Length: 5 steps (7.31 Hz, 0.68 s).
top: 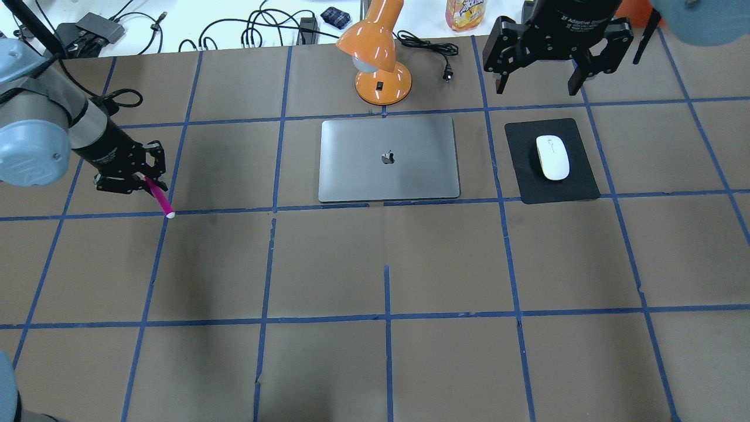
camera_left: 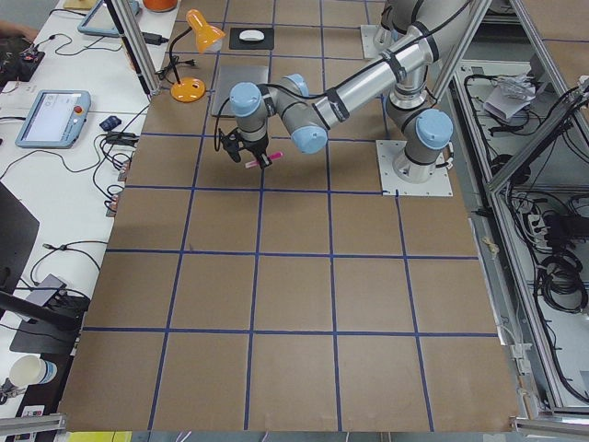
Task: Place pen and mouse around notebook
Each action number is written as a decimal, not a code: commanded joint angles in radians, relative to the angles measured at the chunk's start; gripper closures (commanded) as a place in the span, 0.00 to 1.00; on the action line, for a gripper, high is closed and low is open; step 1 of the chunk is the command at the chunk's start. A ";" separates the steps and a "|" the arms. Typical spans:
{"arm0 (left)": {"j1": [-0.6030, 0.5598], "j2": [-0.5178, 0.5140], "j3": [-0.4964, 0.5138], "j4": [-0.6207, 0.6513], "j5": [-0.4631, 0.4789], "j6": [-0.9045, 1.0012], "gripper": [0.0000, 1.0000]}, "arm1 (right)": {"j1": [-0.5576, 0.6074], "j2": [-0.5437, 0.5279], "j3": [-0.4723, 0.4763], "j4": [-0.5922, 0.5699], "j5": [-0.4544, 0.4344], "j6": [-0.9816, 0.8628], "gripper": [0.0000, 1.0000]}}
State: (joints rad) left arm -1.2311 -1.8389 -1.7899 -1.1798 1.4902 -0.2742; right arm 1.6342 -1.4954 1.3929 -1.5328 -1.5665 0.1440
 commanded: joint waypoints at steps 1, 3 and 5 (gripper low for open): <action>-0.181 0.006 0.000 0.006 -0.004 -0.339 1.00 | 0.001 -0.003 0.006 -0.003 0.000 -0.001 0.00; -0.334 -0.014 -0.002 0.023 0.001 -0.596 1.00 | 0.001 -0.003 0.006 0.003 -0.003 -0.001 0.00; -0.456 -0.033 -0.002 0.052 0.001 -0.867 1.00 | 0.001 -0.003 0.006 0.003 -0.001 -0.003 0.00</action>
State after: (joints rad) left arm -1.6128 -1.8603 -1.7914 -1.1430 1.4907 -0.9654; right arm 1.6352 -1.4986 1.3989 -1.5300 -1.5679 0.1431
